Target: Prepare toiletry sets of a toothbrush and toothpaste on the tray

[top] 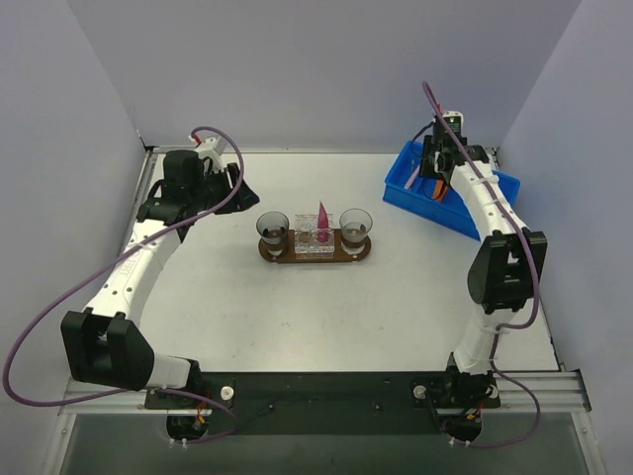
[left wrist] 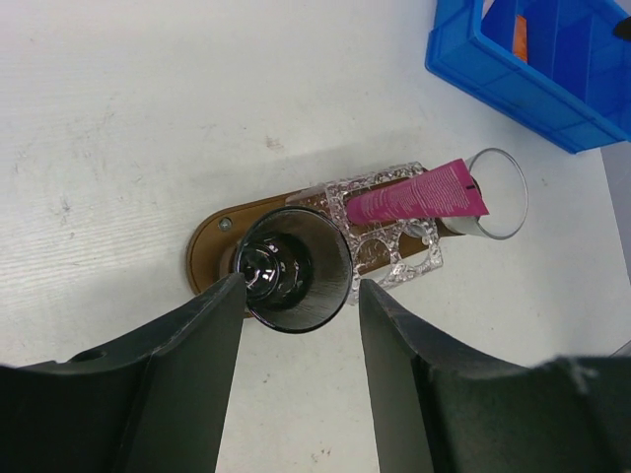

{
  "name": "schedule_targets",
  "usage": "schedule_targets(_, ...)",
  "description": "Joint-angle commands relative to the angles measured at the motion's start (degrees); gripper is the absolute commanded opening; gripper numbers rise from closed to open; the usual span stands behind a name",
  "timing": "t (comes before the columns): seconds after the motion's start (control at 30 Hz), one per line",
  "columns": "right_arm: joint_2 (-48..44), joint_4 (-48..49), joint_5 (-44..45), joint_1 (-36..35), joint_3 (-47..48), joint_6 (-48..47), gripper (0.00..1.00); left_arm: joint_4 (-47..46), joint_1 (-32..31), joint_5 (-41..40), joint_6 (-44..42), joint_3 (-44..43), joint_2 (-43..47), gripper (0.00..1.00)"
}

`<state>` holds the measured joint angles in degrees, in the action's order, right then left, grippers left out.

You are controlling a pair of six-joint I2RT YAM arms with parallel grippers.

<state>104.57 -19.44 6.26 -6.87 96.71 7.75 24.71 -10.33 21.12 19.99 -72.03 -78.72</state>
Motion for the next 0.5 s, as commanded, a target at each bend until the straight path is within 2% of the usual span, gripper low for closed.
schedule_targets(0.0,7.5,-5.5,2.8,1.6,7.8,-0.4,0.32,-4.6,1.3,0.8,0.9,-2.2,-0.9,0.59)
schedule_targets(0.47,27.5,-12.4,2.8,5.9,25.3,-7.3,0.29,-4.6,3.7,1.6,0.8,-0.4,-0.1,0.59)
